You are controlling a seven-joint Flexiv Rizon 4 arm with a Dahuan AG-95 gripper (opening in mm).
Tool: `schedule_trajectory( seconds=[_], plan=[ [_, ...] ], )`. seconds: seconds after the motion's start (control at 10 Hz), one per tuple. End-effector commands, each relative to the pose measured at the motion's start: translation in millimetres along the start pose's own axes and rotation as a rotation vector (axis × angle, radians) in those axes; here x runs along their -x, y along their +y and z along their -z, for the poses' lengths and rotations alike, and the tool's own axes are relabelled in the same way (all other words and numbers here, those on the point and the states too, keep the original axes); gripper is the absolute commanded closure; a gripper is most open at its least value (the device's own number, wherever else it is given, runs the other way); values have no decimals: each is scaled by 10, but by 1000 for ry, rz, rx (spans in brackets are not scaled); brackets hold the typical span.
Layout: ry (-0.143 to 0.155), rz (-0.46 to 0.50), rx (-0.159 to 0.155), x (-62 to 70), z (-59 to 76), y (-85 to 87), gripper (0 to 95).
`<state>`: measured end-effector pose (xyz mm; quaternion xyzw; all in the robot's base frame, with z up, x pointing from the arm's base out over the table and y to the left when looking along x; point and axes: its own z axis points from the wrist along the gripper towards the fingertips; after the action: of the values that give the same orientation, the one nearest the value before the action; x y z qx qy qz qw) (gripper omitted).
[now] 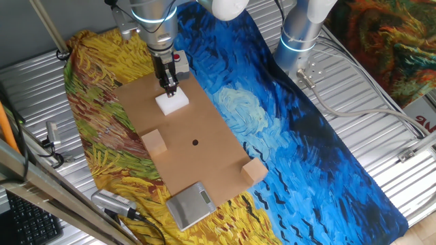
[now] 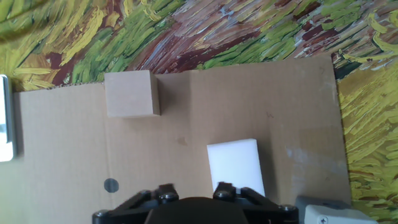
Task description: Clean the tabletop with a sponge
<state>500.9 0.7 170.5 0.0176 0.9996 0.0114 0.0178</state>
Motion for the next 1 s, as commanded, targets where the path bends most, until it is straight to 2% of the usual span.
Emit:
schedule_trajectory(
  seconds=[0.1, 0.4, 0.7, 1.0],
  plan=[
    [0, 29, -5, -14, 10, -1, 950],
    [0, 39, -7, -19, 22, 3, 950],
    [-7, 2, -19, -19, 25, 1, 950],
    [-13, 7, -15, -17, 26, 1, 950]
  ],
)
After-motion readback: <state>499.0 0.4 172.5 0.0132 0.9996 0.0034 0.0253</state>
